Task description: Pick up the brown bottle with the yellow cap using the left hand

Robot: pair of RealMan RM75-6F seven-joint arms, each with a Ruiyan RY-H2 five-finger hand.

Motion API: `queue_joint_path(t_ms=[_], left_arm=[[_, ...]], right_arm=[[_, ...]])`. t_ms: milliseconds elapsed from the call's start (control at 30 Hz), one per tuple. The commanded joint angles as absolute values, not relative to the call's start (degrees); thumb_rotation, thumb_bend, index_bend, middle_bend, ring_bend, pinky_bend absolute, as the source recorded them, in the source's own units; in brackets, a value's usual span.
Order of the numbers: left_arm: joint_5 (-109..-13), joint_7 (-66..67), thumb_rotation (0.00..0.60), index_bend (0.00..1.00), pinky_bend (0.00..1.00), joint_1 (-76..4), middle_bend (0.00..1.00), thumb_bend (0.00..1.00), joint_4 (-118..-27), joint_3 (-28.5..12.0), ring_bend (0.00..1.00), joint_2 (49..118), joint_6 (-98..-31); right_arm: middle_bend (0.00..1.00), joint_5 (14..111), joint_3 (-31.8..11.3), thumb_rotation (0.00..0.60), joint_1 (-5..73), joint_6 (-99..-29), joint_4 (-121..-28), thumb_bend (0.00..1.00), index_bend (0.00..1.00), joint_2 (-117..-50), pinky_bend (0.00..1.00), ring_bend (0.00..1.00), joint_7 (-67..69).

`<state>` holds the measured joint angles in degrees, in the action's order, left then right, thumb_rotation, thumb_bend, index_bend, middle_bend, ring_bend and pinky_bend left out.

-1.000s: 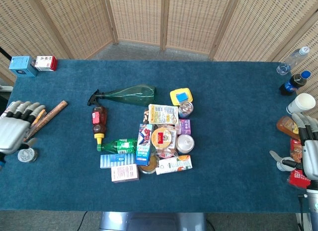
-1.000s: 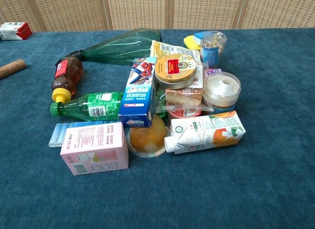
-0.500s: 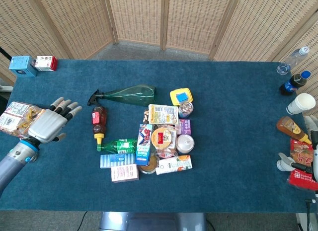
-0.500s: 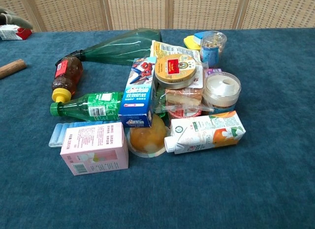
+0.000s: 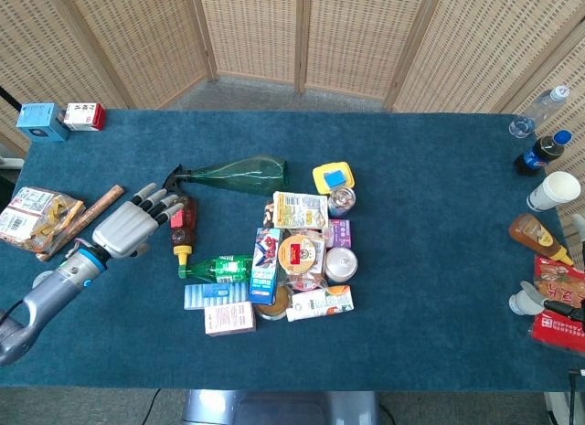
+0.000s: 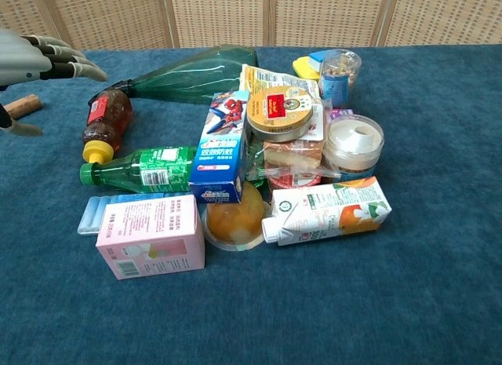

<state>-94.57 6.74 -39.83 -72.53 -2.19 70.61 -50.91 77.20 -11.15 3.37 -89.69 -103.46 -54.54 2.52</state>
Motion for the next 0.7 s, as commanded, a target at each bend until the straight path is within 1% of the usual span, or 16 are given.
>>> queue_joint_path(t_ms=[33, 433, 700], left_arm=[[-95.5, 5.9, 0.600, 0.00, 0.00, -40.8, 0.00, 0.30, -70.1, -1.3, 0.00, 72.6, -51.0], [-97.4, 4.2, 0.600, 0.00, 0.00, -43.3, 0.00, 0.30, -61.1, 0.0, 0.00, 80.2, -53.0], [-97.4, 3.5, 0.600, 0.00, 0.00, -45.8, 0.00, 0.30, -58.4, 1.0, 0.00, 82.9, -50.7]], right_arm=[[0.09, 77.1, -11.2, 0.511, 3.2, -89.8, -103.6, 0.11, 0.00, -54.4, 0.00, 0.00, 2.7], [0.09, 76.9, -11.3, 0.509, 2.8, -89.7, -103.5, 0.11, 0.00, -54.2, 0.00, 0.00, 3.7], [0.09, 76.7, -11.3, 0.512, 2.1, -90.3, -103.1, 0.11, 0.00, -54.1, 0.00, 0.00, 4.4]])
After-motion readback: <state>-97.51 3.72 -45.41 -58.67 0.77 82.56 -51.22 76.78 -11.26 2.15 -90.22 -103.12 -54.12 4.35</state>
